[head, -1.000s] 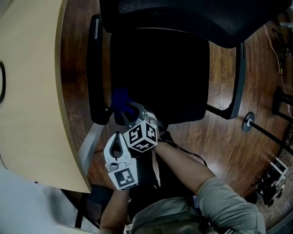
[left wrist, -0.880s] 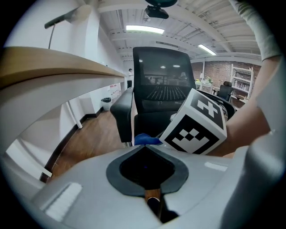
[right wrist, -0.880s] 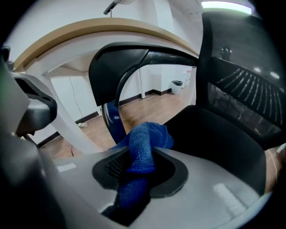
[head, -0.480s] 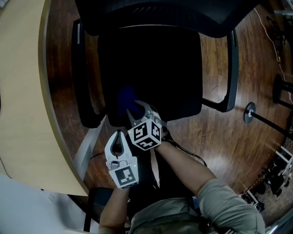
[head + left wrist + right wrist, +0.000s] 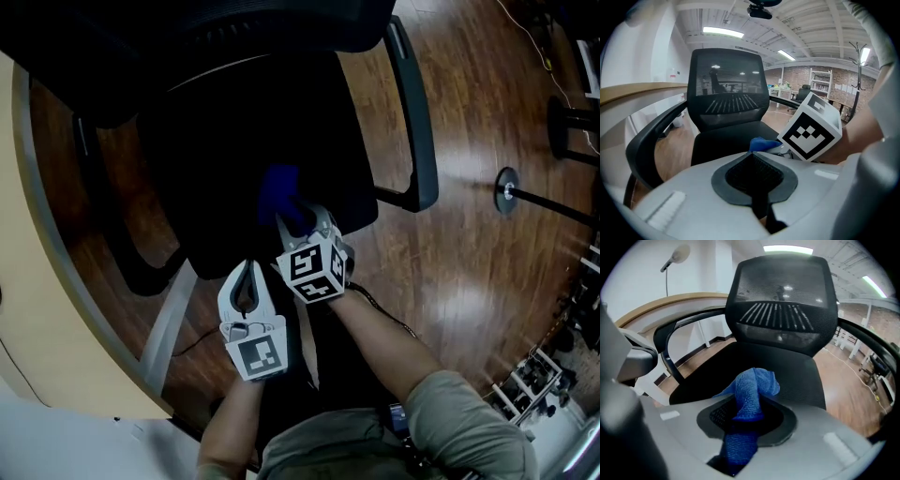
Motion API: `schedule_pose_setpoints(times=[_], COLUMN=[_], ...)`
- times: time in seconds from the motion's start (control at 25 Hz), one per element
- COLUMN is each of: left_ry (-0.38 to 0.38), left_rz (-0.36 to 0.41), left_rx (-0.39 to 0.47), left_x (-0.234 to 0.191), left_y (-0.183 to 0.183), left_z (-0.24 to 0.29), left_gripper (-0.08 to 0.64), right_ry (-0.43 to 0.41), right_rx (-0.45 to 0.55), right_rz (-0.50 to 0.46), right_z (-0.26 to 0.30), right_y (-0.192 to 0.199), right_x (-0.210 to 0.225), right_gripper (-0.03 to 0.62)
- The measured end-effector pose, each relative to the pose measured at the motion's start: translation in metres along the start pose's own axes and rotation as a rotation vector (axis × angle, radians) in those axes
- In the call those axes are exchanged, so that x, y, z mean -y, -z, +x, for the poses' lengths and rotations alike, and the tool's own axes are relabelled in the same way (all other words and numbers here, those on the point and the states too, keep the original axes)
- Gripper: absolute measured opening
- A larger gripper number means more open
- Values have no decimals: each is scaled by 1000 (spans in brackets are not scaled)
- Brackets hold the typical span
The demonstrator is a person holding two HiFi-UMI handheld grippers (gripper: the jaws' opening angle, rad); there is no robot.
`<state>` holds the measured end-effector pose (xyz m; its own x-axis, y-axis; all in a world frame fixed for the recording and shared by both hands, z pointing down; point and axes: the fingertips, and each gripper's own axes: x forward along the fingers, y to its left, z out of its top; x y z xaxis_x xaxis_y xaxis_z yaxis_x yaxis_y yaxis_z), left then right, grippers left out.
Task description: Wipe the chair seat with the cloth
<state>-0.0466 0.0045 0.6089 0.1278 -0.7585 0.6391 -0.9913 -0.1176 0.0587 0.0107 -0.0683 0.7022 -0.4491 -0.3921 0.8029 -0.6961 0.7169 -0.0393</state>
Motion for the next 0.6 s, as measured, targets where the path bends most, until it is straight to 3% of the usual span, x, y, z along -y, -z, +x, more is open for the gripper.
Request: schedule_pose_setpoints(times=[0.32,0.6], left_ry=[113,171], left_rz=[69,104], left_rx=[0,-15], left_x=[62,101], left_y=[-14,-14], left_z=[28,47], left_gripper=[5,5], right_ry=[194,268], right_rx=[-60,-76], right_rz=[188,289], right_z=[-38,-53], right_y=[56,94], right_x=[95,130], right_gripper=[101,101])
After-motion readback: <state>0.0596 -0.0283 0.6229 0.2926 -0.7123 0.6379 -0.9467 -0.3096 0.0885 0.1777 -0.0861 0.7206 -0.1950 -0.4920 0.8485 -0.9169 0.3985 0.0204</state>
